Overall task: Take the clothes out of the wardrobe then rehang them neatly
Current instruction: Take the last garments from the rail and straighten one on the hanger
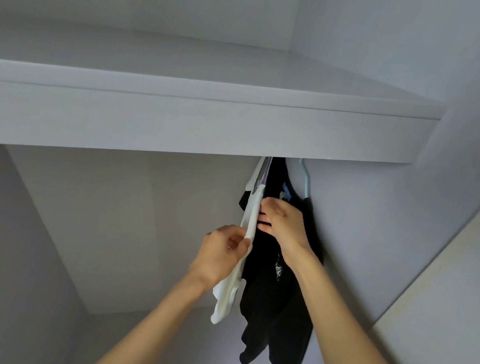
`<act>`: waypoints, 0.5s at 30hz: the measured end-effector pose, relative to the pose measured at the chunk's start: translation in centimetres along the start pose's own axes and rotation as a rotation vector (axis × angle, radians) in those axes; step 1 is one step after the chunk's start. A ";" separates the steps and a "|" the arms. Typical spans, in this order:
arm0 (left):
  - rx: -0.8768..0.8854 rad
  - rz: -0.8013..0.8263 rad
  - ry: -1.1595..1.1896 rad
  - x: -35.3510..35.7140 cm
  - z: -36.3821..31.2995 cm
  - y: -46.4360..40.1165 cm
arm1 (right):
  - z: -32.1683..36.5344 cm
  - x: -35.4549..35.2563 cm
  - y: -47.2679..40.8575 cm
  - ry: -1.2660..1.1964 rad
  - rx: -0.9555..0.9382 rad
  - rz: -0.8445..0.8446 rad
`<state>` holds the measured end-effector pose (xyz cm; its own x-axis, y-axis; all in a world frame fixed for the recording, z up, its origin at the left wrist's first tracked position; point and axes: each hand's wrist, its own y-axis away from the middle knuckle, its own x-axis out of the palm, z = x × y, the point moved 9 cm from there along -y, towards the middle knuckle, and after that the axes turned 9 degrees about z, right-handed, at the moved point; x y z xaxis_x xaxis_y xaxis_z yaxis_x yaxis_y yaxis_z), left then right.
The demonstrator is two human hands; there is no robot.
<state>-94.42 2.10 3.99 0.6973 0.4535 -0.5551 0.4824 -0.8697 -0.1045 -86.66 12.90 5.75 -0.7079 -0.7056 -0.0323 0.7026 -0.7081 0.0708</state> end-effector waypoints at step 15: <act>0.076 -0.090 0.016 -2.0 1.1 3.3 | 1.9 3.6 -0.8 0.286 -0.102 0.031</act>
<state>-94.81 -1.90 3.81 0.6615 0.5330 -0.5276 0.5026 -0.8372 -0.2156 -89.87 11.02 7.50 -0.6470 -0.6956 -0.3122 0.7373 -0.6751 -0.0240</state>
